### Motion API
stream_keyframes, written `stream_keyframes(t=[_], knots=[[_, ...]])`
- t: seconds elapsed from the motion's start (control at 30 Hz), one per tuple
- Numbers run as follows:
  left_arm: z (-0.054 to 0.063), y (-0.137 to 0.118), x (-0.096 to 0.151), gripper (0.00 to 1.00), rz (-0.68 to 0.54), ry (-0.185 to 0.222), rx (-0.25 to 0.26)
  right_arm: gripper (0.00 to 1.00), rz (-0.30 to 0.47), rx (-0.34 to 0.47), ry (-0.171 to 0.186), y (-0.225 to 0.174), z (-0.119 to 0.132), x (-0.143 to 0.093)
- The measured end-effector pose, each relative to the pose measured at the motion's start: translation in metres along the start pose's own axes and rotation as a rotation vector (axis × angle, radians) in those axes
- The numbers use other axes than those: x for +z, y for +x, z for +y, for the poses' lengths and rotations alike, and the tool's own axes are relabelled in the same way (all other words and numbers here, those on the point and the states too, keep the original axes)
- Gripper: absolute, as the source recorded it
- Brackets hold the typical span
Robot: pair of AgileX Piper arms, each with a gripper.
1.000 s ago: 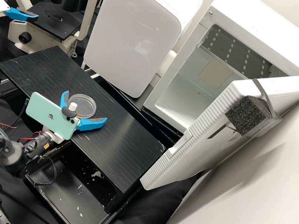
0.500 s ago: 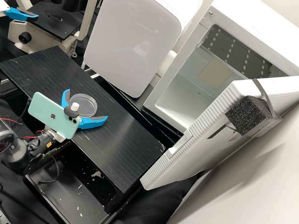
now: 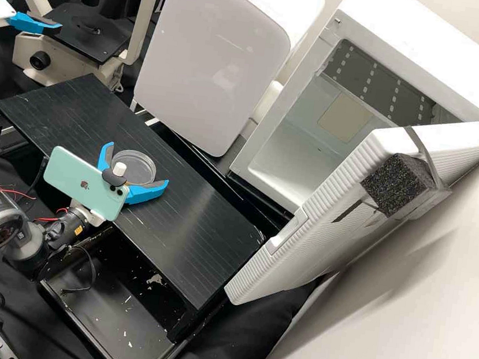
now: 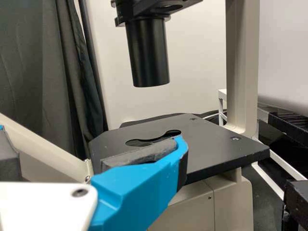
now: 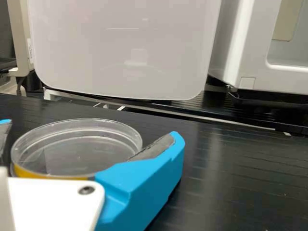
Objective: Place the petri dish in the incubator
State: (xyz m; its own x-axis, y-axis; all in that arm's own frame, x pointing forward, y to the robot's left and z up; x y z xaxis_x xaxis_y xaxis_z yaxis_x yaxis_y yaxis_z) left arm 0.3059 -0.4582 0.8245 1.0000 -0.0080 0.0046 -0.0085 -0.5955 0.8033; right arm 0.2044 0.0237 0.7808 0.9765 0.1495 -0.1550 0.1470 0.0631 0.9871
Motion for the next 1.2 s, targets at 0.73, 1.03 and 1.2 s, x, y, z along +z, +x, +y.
stream_keyframes(t=[0.73,1.03,1.2], knots=[[0.000,0.000,0.000,1.00,0.000,0.000,0.000,0.00,0.017,-0.013,0.018,0.000,0.001,0.000],[0.000,0.000,0.000,1.00,0.000,0.000,0.000,0.00,0.001,0.064,0.050,-0.003,0.029,0.007],[0.000,0.000,0.000,1.00,0.000,0.000,0.000,0.00,-0.025,0.190,0.065,-0.001,0.062,0.018]])
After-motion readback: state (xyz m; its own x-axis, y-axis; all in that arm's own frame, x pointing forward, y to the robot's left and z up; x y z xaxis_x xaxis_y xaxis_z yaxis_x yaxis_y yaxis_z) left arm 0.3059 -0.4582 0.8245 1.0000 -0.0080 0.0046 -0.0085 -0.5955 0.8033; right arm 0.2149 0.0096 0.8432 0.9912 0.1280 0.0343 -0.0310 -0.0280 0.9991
